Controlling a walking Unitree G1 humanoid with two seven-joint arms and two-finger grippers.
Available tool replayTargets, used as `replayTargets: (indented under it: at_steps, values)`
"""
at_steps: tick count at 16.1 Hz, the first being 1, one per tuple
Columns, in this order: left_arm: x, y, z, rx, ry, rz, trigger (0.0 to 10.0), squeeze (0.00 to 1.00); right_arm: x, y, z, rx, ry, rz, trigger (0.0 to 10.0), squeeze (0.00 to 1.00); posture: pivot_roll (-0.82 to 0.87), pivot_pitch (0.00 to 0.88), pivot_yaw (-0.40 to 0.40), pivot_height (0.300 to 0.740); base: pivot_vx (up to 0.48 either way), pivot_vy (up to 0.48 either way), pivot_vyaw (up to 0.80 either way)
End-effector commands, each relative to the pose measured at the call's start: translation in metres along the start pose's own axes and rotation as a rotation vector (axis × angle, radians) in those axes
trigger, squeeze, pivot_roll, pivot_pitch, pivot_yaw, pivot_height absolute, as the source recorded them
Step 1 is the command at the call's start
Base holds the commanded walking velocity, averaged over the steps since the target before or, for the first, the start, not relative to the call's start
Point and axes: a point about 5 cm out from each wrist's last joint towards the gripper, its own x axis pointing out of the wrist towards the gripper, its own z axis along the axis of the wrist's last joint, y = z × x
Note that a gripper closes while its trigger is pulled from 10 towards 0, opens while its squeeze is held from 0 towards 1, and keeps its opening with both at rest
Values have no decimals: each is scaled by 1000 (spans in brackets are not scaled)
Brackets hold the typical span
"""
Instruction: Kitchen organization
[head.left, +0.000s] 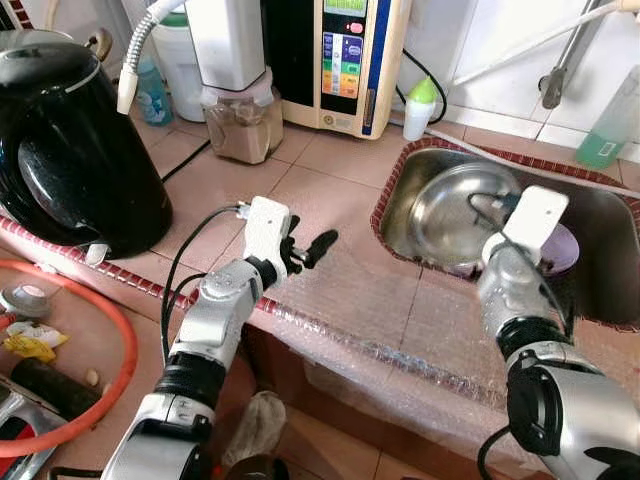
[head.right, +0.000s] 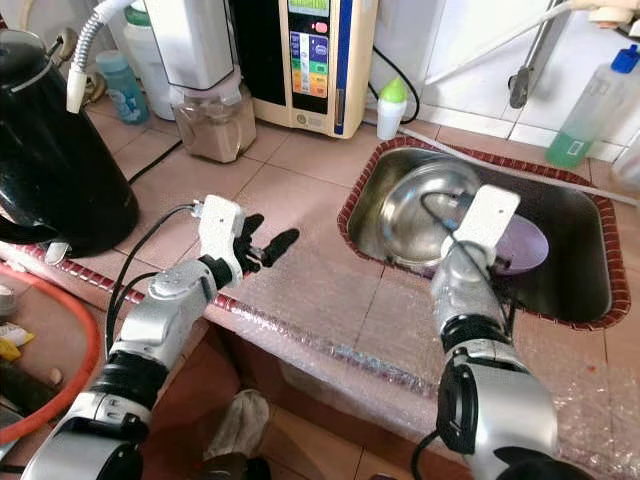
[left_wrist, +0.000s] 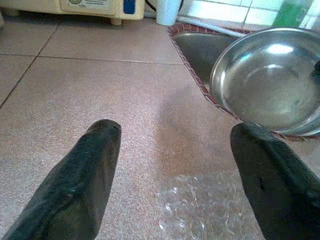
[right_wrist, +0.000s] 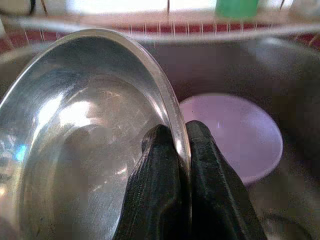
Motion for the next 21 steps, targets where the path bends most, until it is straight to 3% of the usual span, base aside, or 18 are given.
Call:
replayTargets:
  at_steps: [1, 2, 3, 4, 8, 10, 11, 12, 14, 17, 19, 21]
  values:
    - [-1, -5, -1, 34, 19, -24, 10000, 1000, -1, 1, -5, -22, 27, 0, 0, 0, -13, 0, 53, 740, 0, 0, 0]
    - [-2, -7, -3, 42, 20, -34, 10000, 1000, -2, 0, -12, 2, 71, -5, 3647, 0, -12, 0, 51, 740, 0, 0, 0]
    - [-2, -8, -3, 43, 21, -34, 10000, 1000, -3, -2, -17, 12, 100, -16, 10000, 161, -12, 0, 50, 740, 0, 0, 0]
    - [-3, -7, -3, 45, 21, -30, 10000, 1000, -3, -4, -20, 35, 115, -28, 10000, 1000, -11, 0, 50, 740, 0, 0, 0]
    - [-4, -7, -2, 54, 23, -24, 10000, 1000, -3, -6, -21, 54, 126, -27, 10000, 1000, -14, 0, 49, 740, 0, 0, 0]
    - [-4, -8, -1, 48, 13, -17, 10000, 1000, -3, 1, -18, 71, 105, 42, 10000, 1000, -13, 0, 47, 740, 0, 0, 0]
    - [-5, -8, -1, 52, 4, 2, 10000, 149, -4, 2, -17, 42, 83, 61, 10000, 1000, -12, 0, 46, 740, 0, 0, 0]
    - [-6, -7, 0, 54, -13, 34, 10000, 0, -5, 6, -15, 19, 55, 92, 10000, 1000, -13, 0, 48, 740, 0, 0, 0]
    - [-8, -9, 4, 52, -47, 70, 10000, 0, -9, 13, -12, -33, -11, 173, 10000, 1000, -14, 0, 50, 740, 0, 0, 0]
    - [-12, -8, 6, 44, -68, 128, 10000, 0, -13, 14, -17, -74, -27, 191, 10000, 1000, -12, 0, 53, 740, 0, 0, 0]
    - [-16, -8, 4, 35, -61, 146, 10000, 0, -16, 15, -16, -185, -85, 246, 10000, 1000, -14, 0, 56, 740, 0, 0, 0]
    - [-18, -11, 4, 31, -64, 144, 10000, 0, -19, 18, -12, -232, -145, 298, 10000, 1000, -14, 0, 57, 740, 0, 0, 0]
